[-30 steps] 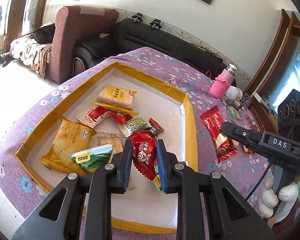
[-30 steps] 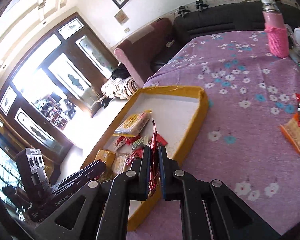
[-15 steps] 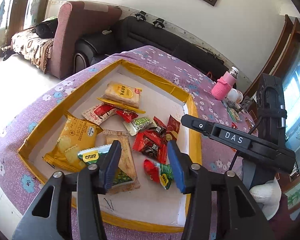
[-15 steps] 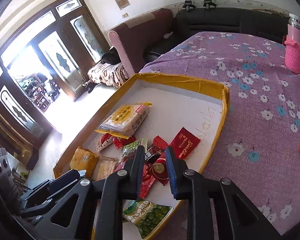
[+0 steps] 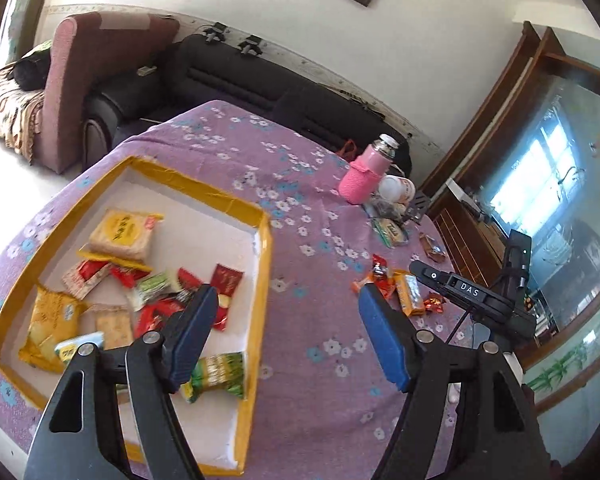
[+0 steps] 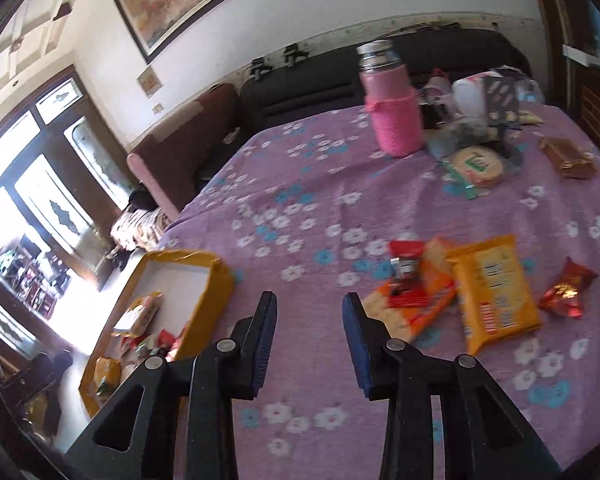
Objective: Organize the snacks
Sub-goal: 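Move both open tools back over the remaining snacks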
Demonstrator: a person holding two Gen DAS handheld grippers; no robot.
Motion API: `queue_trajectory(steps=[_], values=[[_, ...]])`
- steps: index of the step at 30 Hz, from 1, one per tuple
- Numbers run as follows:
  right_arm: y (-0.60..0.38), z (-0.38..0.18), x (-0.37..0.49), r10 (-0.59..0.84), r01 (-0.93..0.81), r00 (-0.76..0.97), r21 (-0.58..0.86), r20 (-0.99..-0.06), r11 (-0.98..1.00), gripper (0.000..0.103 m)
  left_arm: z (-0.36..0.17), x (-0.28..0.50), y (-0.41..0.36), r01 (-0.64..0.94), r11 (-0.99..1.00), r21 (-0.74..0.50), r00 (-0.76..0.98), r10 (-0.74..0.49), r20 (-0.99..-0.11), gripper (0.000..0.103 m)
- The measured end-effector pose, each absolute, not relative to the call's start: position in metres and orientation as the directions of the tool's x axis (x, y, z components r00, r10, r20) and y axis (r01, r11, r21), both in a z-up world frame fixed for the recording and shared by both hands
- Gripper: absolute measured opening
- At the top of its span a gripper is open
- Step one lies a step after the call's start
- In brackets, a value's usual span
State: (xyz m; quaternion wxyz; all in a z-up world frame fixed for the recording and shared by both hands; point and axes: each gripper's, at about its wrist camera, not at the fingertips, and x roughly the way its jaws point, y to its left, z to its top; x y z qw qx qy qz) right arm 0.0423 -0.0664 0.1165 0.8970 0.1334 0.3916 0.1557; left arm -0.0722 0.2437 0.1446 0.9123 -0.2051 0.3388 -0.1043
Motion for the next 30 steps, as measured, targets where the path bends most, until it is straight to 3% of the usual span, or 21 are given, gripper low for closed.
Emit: queue_trajectory(steps=[5,11,16,20,25,30], values=[[-0.142,0.105,0.055,0.281,-0.05,0.658,0.332,-0.699,0.942,0.065,0.164,-0.02,0.178,0.156,0.91,-0.384,0.718,-0.371,-0.589,0.078],[-0.152,0.068,0.076,0.198,-0.025,0.632,0.235,-0.749,0.972,0.067,0.128,0.039,0.104,0.207,0.88,-0.428,0.568,-0.464,-0.679,0.078],[-0.152,0.048,0.086,0.219,-0.029,0.629,0.259,-0.746,0.965,0.072,0.115,0.053,0.077,0.205,0.901,-0.382,0.561,-0.428,-0.709,0.078],[-0.149,0.039,0.087,0.212,-0.042,0.642,0.242,-0.737,0.969,0.077,0.106,0.06,0.058,0.202,0.94,-0.276,0.572,-0.342,-0.745,0.078],[-0.148,0.035,0.087,0.193,-0.05,0.654,0.213,-0.732,0.976,0.082,0.098,0.057,0.029,0.166,0.982,0.092,0.689,-0.049,-0.723,0.078],[-0.146,0.023,0.095,0.181,-0.049,0.619,0.192,-0.764,0.98,0.082,0.096,0.058,0.015,0.162,0.973,0.165,0.716,-0.001,-0.699,0.078]])
